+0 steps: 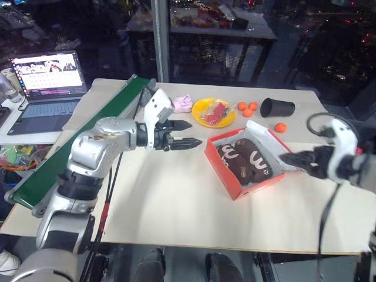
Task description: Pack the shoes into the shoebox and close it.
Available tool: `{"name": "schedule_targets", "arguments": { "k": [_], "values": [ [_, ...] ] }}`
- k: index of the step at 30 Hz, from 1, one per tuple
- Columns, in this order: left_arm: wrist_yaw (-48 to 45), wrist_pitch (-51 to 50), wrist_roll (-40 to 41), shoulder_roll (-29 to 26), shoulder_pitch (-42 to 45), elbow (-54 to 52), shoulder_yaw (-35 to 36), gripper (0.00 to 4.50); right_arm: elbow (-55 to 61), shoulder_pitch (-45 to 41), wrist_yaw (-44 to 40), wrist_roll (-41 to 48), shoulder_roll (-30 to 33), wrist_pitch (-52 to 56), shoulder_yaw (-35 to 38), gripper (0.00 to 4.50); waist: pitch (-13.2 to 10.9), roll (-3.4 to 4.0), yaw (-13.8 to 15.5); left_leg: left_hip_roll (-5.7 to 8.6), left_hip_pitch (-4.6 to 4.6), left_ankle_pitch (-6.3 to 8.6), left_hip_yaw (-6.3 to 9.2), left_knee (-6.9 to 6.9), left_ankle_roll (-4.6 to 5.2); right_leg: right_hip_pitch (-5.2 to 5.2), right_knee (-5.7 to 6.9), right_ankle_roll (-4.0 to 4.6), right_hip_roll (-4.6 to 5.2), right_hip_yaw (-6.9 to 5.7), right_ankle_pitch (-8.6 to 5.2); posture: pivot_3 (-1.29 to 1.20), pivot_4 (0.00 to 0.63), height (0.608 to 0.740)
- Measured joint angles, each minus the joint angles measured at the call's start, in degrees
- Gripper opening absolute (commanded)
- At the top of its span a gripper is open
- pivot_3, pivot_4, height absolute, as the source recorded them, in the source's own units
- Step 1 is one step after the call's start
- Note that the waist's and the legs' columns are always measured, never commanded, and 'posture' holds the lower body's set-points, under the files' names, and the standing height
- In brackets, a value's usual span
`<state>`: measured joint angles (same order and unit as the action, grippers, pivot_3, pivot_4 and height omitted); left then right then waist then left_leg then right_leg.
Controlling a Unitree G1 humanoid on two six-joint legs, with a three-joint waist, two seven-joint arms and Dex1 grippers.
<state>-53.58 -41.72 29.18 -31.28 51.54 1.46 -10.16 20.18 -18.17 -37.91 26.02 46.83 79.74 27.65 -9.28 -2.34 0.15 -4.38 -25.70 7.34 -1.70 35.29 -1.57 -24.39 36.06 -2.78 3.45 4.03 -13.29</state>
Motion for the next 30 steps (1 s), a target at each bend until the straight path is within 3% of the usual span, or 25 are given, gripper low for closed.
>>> {"name": "schedule_targets", "arguments": {
  "k": [5,9,14,19,30],
  "values": [
    [-2.6,1.9,-1.8,1.1,2.9,4.7,-0.1,3.56,3.2,5.8,3.6,-0.2,-6.0,-2.0,2.7,0.04,0.0,0.00,-1.4,0.00,0.21,-0.01,0.08,0.00,0.01,0.09,0.06,-0.01,-0.08,0.08,0.12,0.00,0.150,0.736],
    [-9.0,2.5,-2.6,-3.5,4.4,5.6,-0.3,3.56,0.1,10.4,7.2,-2.4,-12.7,-11.4,1.1,0.04,0.0,0.06,-2.1,0.03,0.20,-0.01,0.10,-0.06,0.01,0.05,0.05,-0.08,-0.08,0.12,0.11,0.00,0.150,0.736],
    [-12.4,1.3,-3.2,-5.6,4.3,4.3,-0.5,3.56,-10.0,10.5,9.6,-7.4,-15.8,-28.4,-3.9,0.04,-0.1,0.13,-2.3,0.06,0.16,-0.01,0.12,-0.04,0.02,0.08,0.03,-0.28,-0.06,0.10,0.20,0.00,0.150,0.736],
    [-12.2,-1.2,-3.1,-6.1,4.2,2.6,-0.4,3.56,-24.3,9.0,11.1,-13.5,-17.0,-44.6,-9.7,0.04,-0.1,0.19,-2.4,0.08,0.16,-0.02,0.12,-0.04,0.03,0.08,0.06,-0.28,-0.04,0.11,0.20,0.00,0.150,0.736],
    [-10.8,-5.3,-3.1,-8.3,3.8,1.1,1.1,3.56,-37.5,5.4,15.7,-20.0,-19.2,-72.9,-13.4,0.04,-0.2,0.29,-2.7,0.08,0.20,-0.02,0.14,-0.07,0.03,0.08,0.11,-0.42,-0.07,0.11,0.26,0.00,0.150,0.736]
  ]
}}
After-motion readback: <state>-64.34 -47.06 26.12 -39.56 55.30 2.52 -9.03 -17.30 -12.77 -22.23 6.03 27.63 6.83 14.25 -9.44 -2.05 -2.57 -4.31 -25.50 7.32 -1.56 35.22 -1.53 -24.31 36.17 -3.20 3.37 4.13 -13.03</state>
